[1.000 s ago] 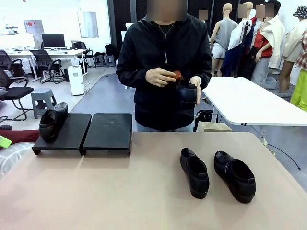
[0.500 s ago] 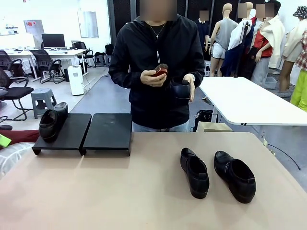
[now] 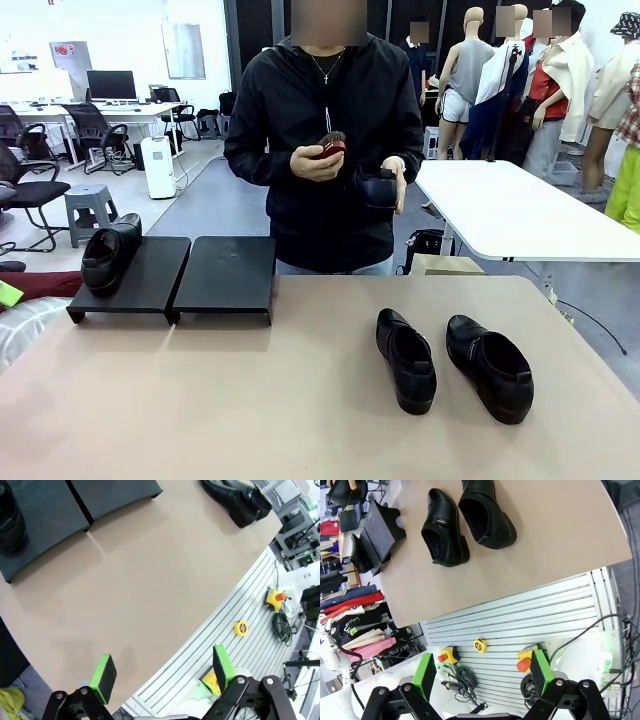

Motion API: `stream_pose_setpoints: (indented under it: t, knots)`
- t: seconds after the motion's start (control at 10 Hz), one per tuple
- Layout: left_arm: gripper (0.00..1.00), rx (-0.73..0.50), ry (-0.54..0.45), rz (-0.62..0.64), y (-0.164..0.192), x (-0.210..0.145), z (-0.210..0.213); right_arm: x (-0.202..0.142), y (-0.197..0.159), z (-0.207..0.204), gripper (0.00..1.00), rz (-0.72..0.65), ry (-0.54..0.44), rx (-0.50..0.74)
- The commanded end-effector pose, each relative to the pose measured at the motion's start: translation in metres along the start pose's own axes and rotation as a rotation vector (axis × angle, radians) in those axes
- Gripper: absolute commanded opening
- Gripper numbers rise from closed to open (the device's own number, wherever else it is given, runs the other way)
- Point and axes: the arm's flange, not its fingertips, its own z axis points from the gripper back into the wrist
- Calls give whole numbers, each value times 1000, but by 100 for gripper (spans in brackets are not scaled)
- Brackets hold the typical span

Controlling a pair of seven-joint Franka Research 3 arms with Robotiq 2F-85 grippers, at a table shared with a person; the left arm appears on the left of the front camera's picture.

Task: Organize the shoes by placing them on the stand.
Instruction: Pick up one Shoe and place it in the middle of the table.

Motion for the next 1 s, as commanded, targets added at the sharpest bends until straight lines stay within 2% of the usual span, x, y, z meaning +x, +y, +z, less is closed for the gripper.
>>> stream_pose_setpoints:
  t: [0.0, 0.1, 0.2, 0.4, 0.5, 0.6, 0.7, 0.8, 0.9]
  knots:
    - [100, -1, 8, -23, 2, -1, 3, 0, 0, 0, 100, 0, 0, 0]
    - [100, -1, 8, -23, 2, -1, 3, -8, 31, 0, 100, 89, -45, -36]
    - [100, -1, 8, -23, 2, -1, 3, -14, 66, -14, 100, 149, -29, -92]
    - [100, -1, 8, -23, 2, -1, 3, -18, 146, -58, 100, 301, -36, -244]
    - [100, -1, 8, -23, 2, -1, 3, -15, 173, -85, 100, 330, -45, -318]
    - [100, -1, 8, -23, 2, -1, 3, -5, 186, -108, 100, 375, -4, -351]
    - [100, -1, 8, -23, 2, -1, 3, 4, 182, -110, 100, 380, 29, -354]
    - [100, -1, 8, -23, 2, -1, 3, 7, 155, -71, 100, 366, 28, -290]
    - [100, -1, 8, -23, 2, -1, 3, 13, 106, -8, 100, 248, -7, -271]
